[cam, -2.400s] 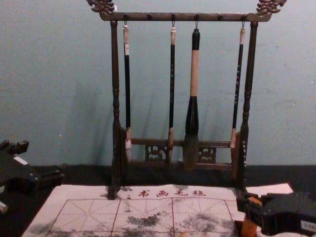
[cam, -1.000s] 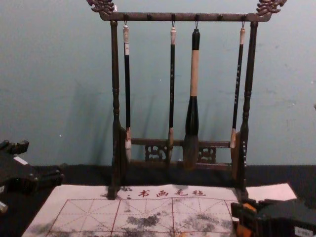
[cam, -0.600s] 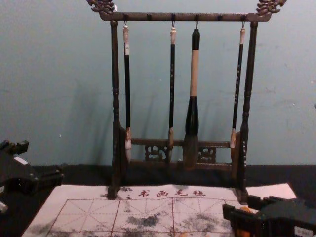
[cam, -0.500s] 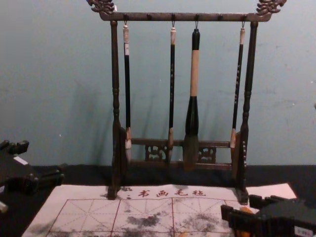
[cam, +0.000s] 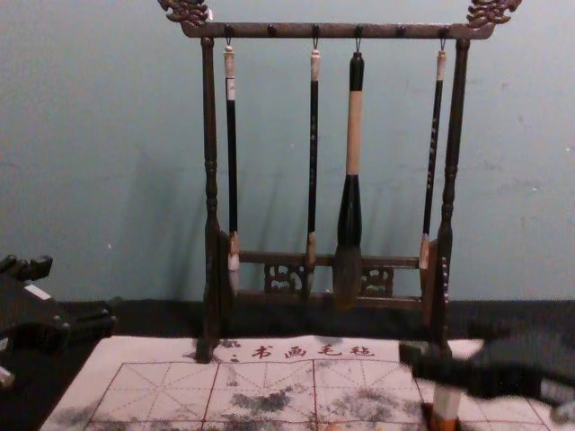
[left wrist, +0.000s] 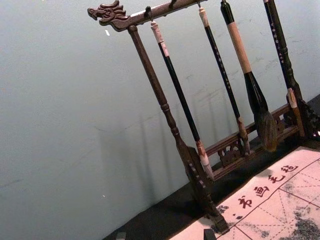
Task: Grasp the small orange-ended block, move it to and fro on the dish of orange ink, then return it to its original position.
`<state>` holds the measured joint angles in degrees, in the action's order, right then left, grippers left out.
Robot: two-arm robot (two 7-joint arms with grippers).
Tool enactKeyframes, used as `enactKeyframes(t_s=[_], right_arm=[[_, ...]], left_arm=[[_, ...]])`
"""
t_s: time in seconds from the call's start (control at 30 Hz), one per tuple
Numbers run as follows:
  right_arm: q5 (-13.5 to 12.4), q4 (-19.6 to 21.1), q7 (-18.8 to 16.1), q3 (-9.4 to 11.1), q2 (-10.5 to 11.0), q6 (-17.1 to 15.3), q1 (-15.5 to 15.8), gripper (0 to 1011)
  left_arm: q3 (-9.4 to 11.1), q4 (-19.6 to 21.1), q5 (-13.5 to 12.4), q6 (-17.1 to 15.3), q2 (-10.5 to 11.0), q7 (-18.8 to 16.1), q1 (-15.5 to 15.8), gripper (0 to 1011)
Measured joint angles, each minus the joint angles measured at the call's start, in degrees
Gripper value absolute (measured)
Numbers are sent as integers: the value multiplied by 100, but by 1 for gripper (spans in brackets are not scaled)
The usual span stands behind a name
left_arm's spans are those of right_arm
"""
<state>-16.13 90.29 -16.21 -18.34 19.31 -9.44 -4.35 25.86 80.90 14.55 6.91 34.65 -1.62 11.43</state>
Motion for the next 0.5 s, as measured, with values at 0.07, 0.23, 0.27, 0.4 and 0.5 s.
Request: enactKeyframes(t_s=[0.07, 0.23, 0.27, 0.4, 0.5], right_arm=[[43, 57, 95, 111, -66, 433, 45, 1003], [275, 48, 475, 433, -302, 1333, 96, 1003], [352, 9, 541, 467, -322, 1441, 95, 1003], [792, -329, 837, 552, -368, 1801, 54, 1003], [1042, -601, 956, 579, -368, 1888, 48, 1003]], left_arm=[[0, 0, 0, 0, 0, 0, 0, 1001], [0, 0, 0, 0, 0, 0, 0, 1001], [0, 0, 0, 0, 0, 0, 0, 1001], [0, 0, 0, 0, 0, 0, 0, 1001], [0, 0, 0, 0, 0, 0, 0, 1001]])
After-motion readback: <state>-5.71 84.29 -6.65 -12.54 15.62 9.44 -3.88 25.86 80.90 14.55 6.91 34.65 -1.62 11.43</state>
